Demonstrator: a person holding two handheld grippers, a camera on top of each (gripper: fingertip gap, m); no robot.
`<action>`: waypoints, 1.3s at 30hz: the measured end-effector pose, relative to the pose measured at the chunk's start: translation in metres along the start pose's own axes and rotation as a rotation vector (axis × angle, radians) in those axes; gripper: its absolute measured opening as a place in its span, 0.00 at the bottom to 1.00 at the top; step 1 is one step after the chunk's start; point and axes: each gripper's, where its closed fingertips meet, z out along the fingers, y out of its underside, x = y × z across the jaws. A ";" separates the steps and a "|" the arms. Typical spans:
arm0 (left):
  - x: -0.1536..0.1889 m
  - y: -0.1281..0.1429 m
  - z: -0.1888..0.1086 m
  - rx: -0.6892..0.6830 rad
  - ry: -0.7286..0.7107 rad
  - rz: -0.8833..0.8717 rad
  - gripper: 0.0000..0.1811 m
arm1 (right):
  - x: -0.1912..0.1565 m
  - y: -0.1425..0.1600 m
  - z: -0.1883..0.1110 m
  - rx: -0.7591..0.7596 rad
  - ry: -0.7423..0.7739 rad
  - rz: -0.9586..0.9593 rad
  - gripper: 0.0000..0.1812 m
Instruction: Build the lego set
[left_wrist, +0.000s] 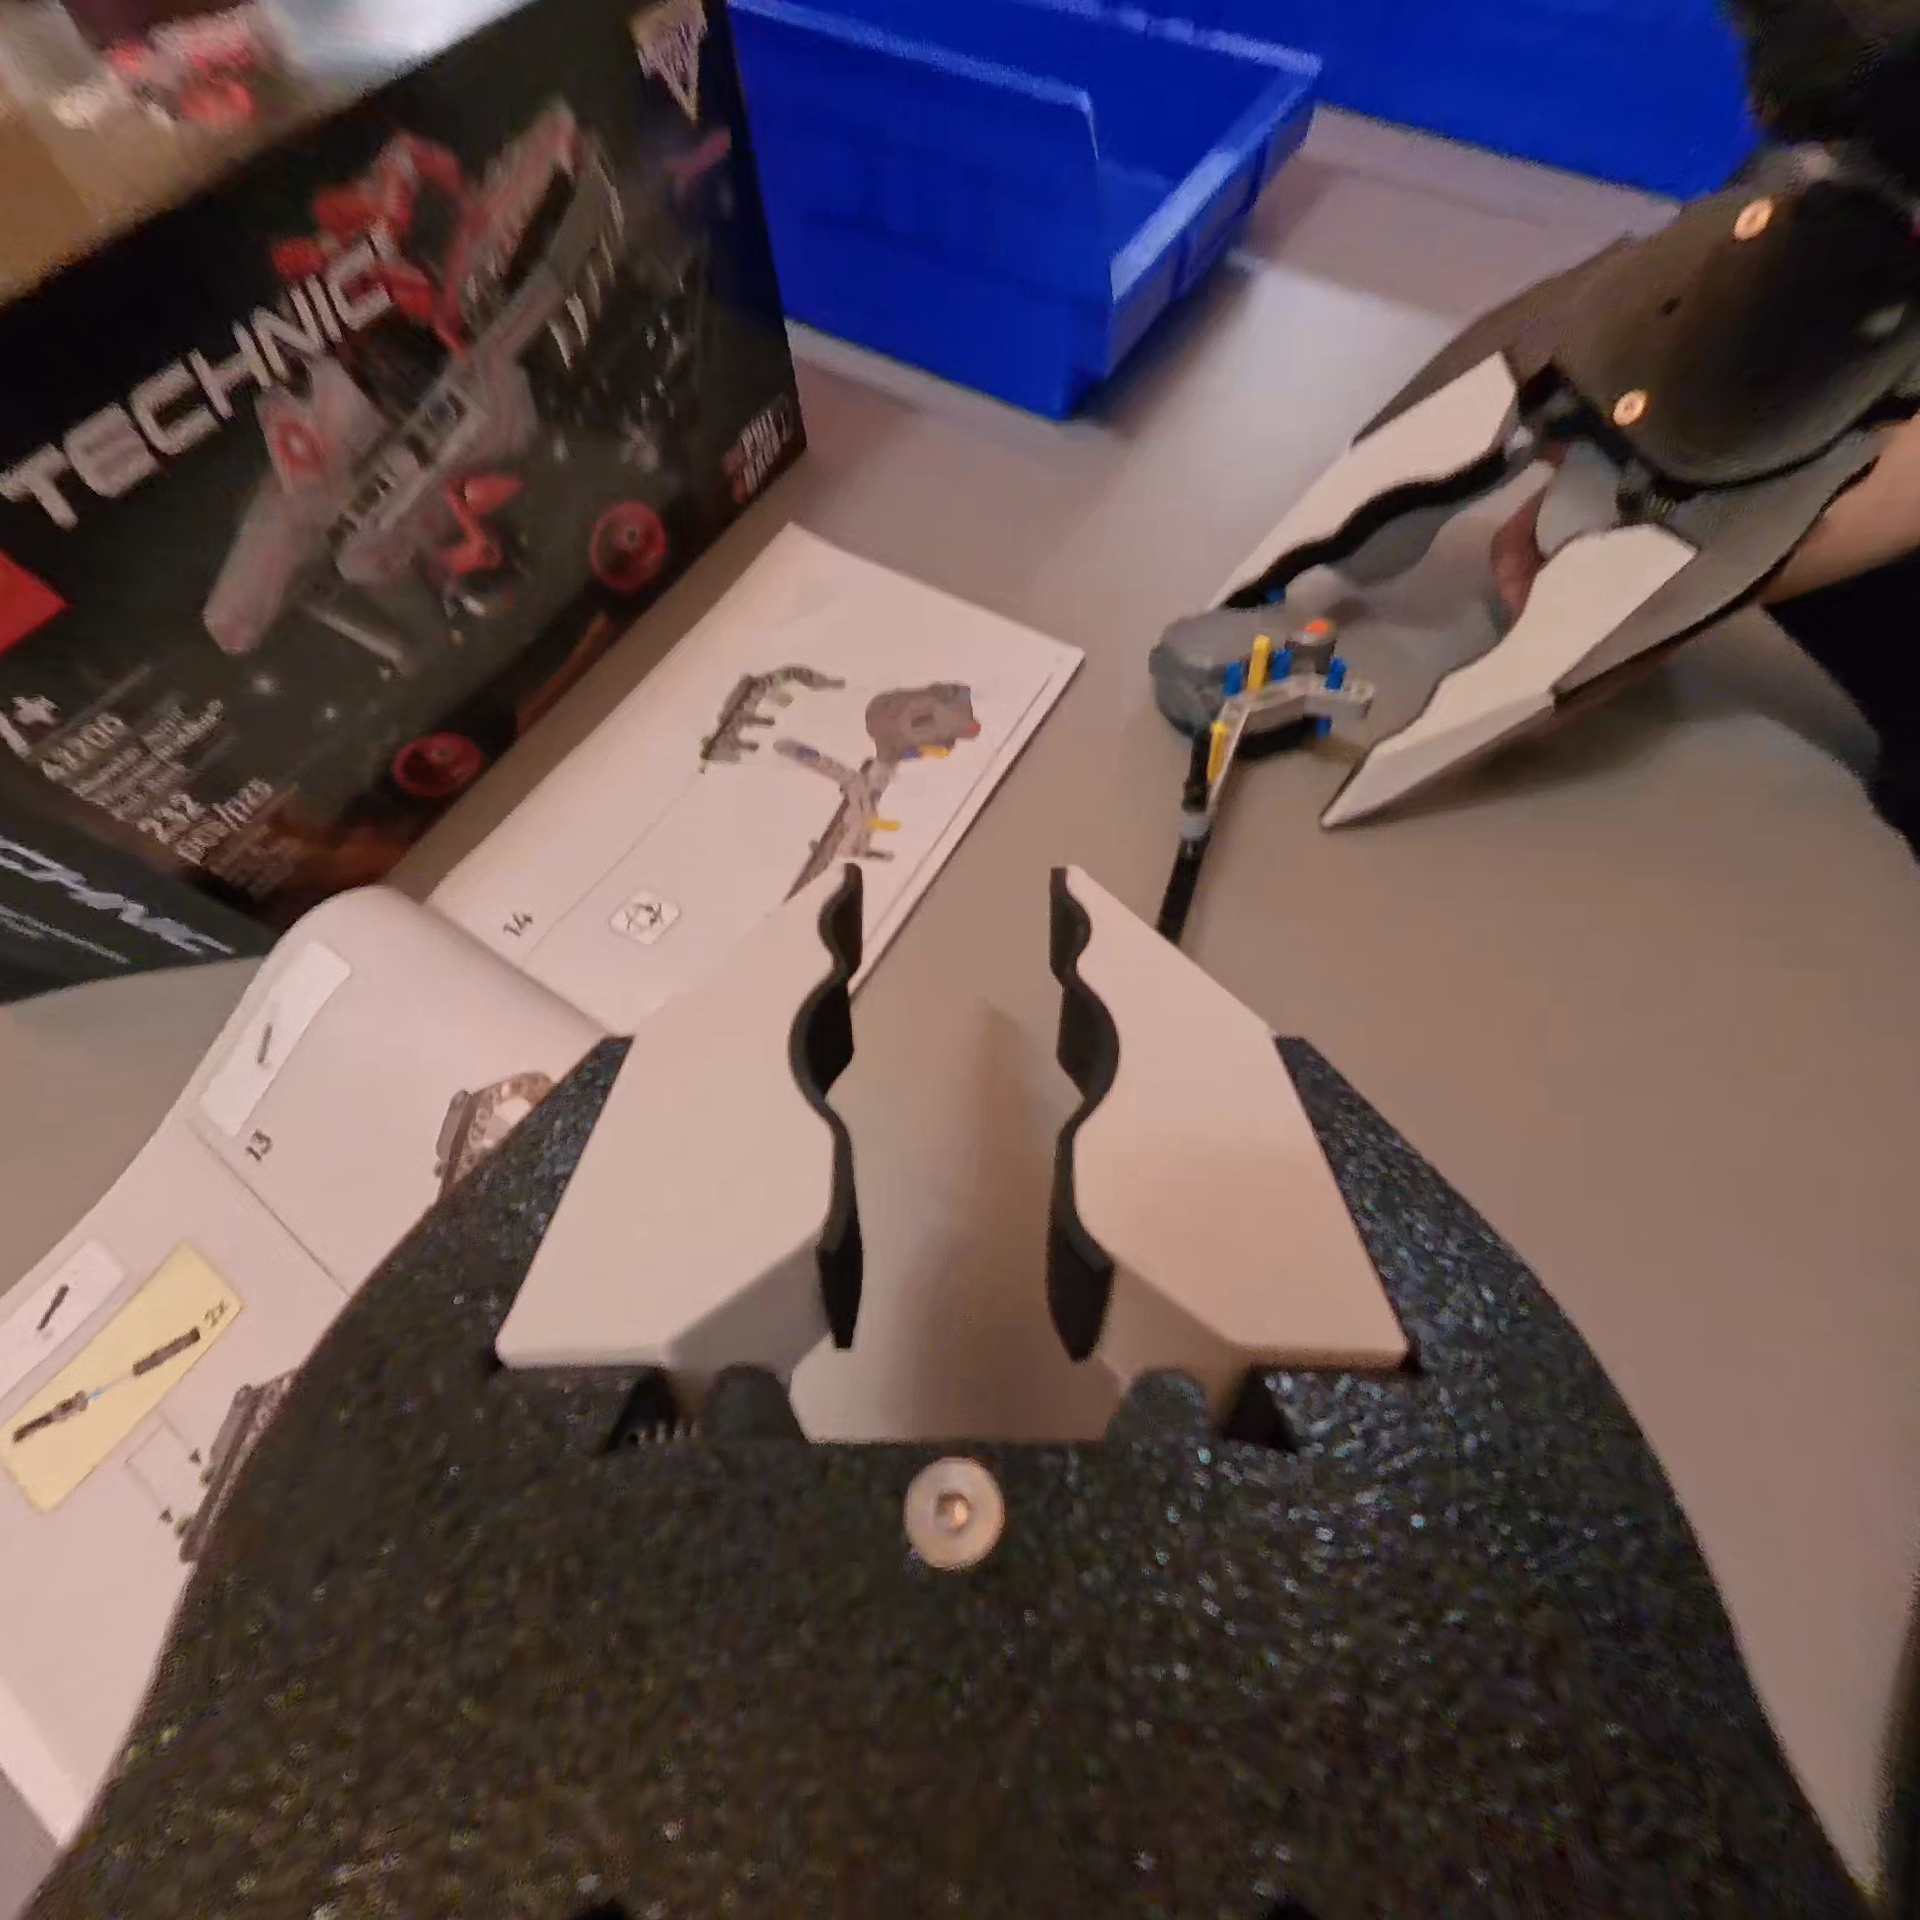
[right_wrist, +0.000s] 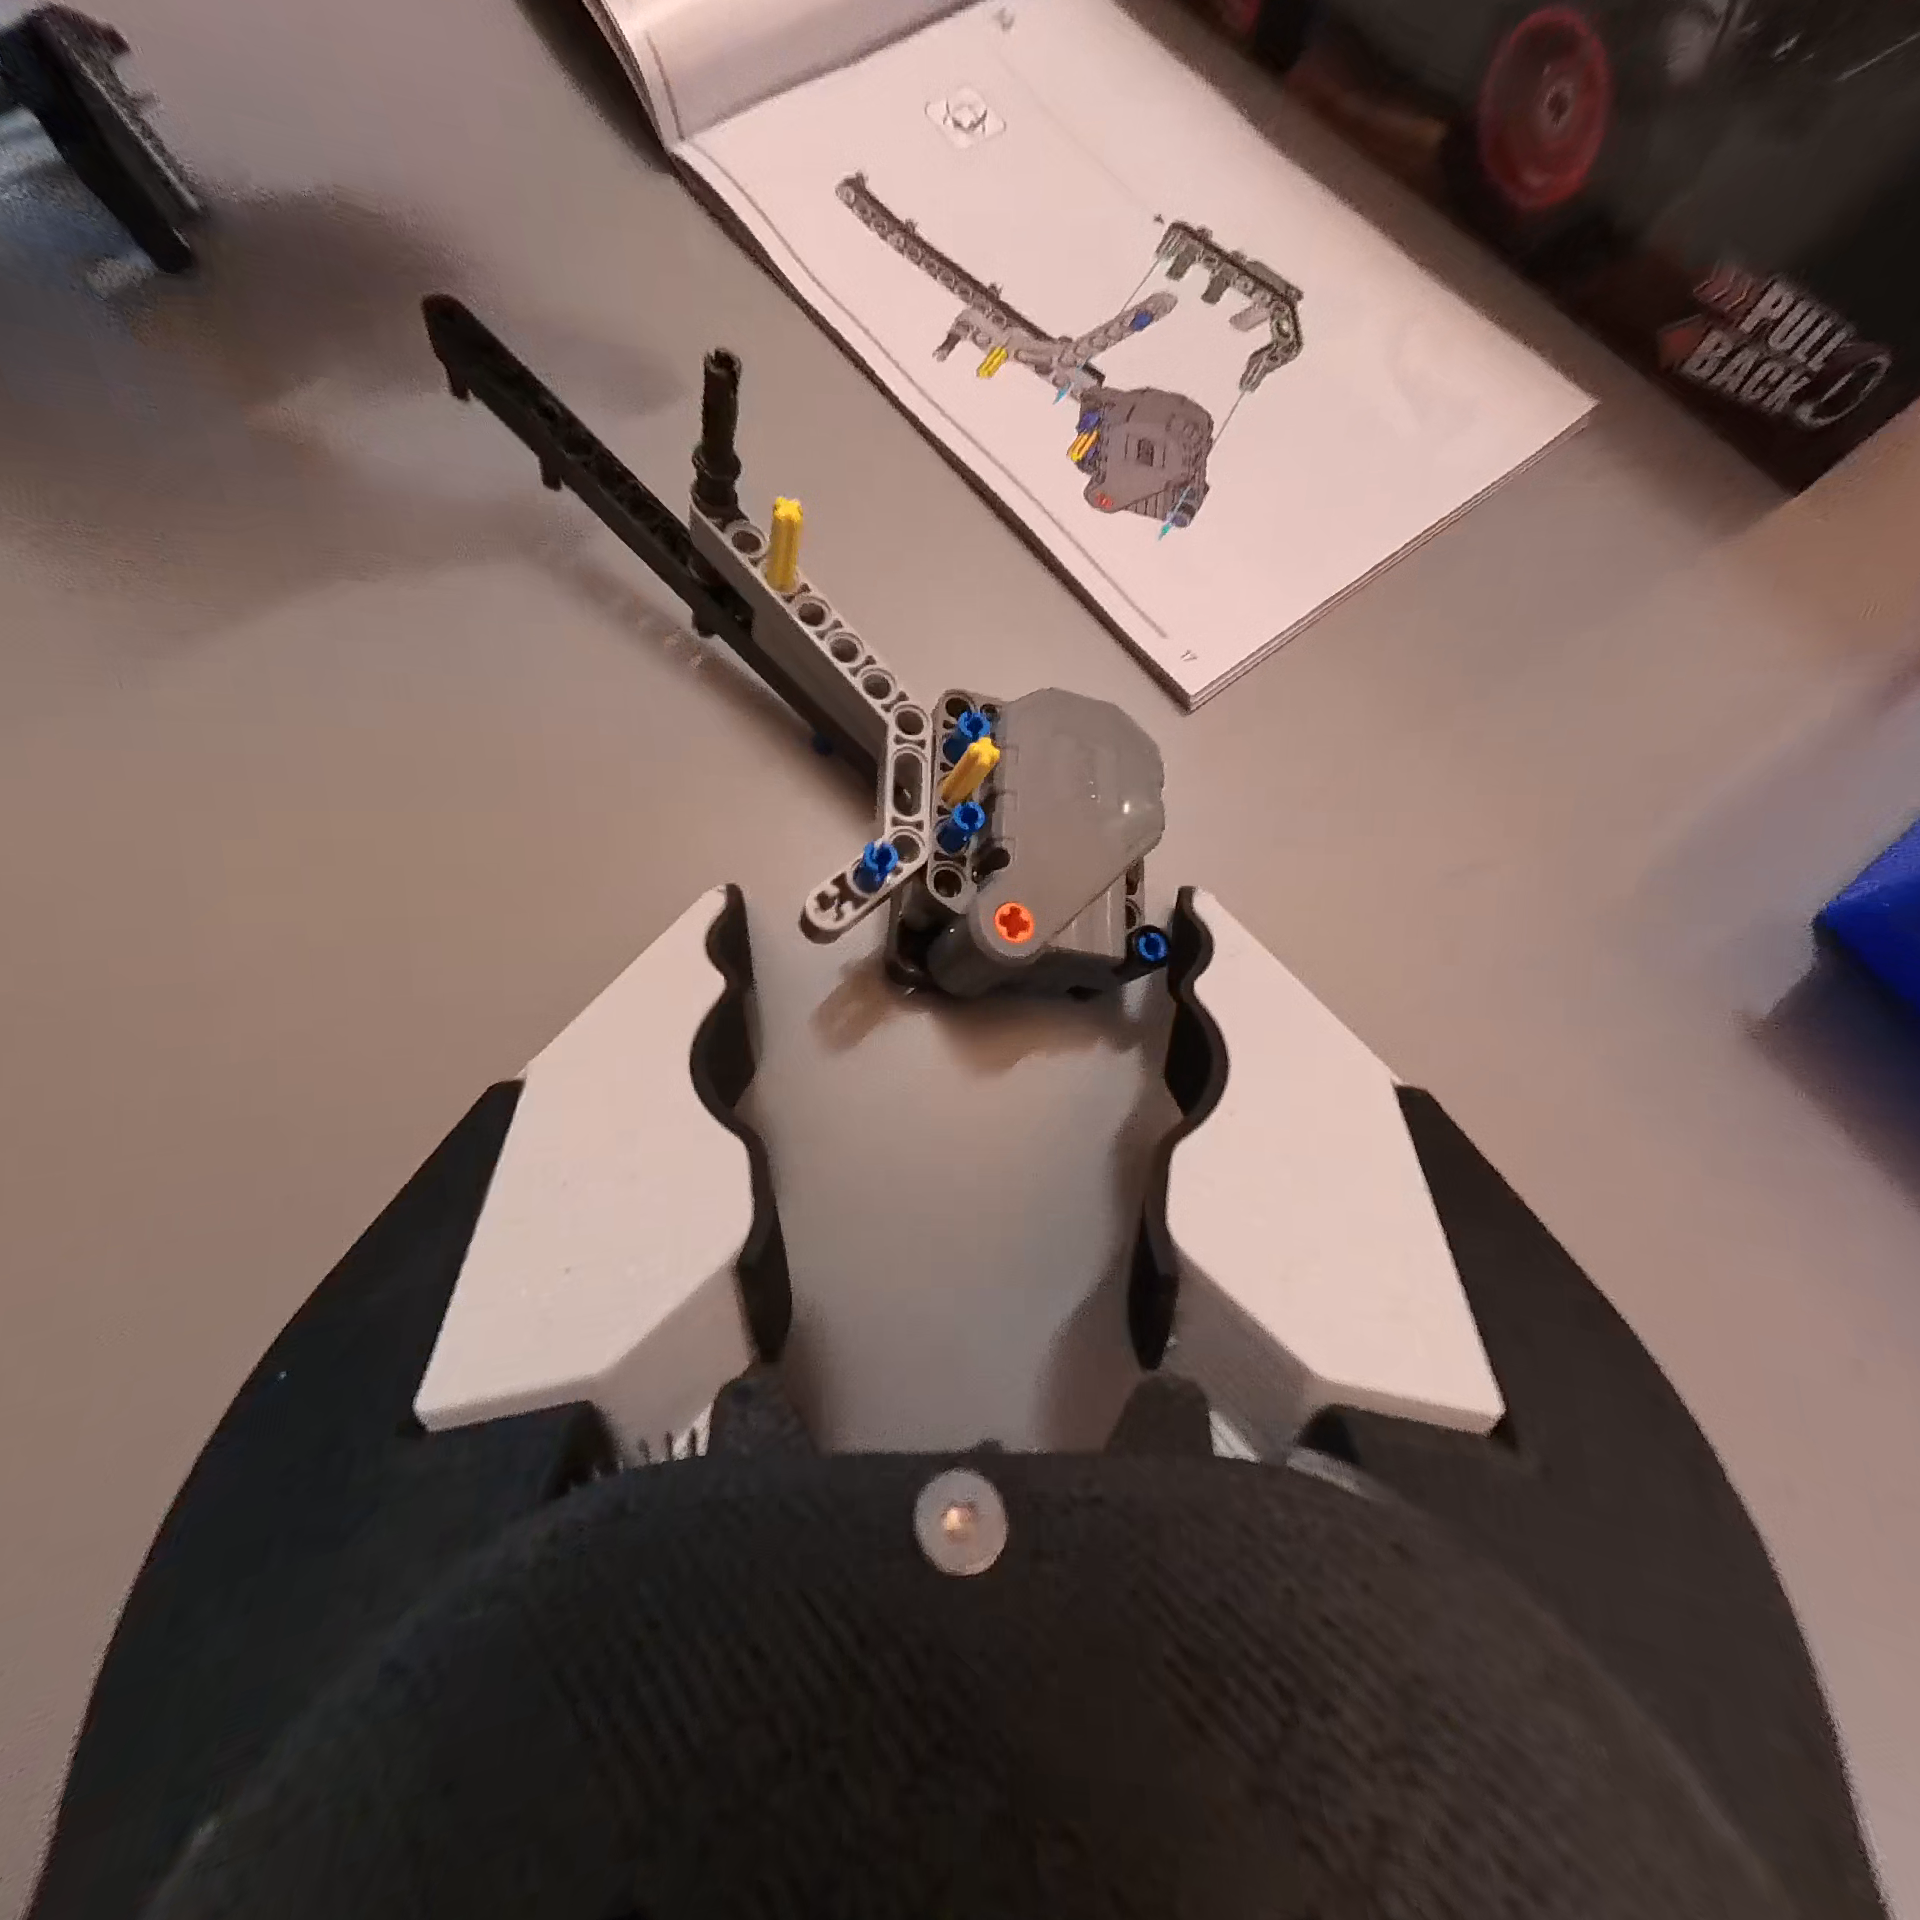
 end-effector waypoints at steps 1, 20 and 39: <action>-0.001 -0.006 -0.001 0.030 -0.018 0.002 0.18 | 0.000 0.000 0.001 -0.001 0.000 0.004 0.43; -0.077 0.084 -0.103 0.023 -0.448 -0.157 0.17 | 0.010 0.000 0.002 -0.005 0.028 0.046 0.44; -0.039 0.123 -0.117 -0.043 -0.275 -0.325 0.21 | 0.008 -0.012 0.005 0.033 0.121 -0.075 0.36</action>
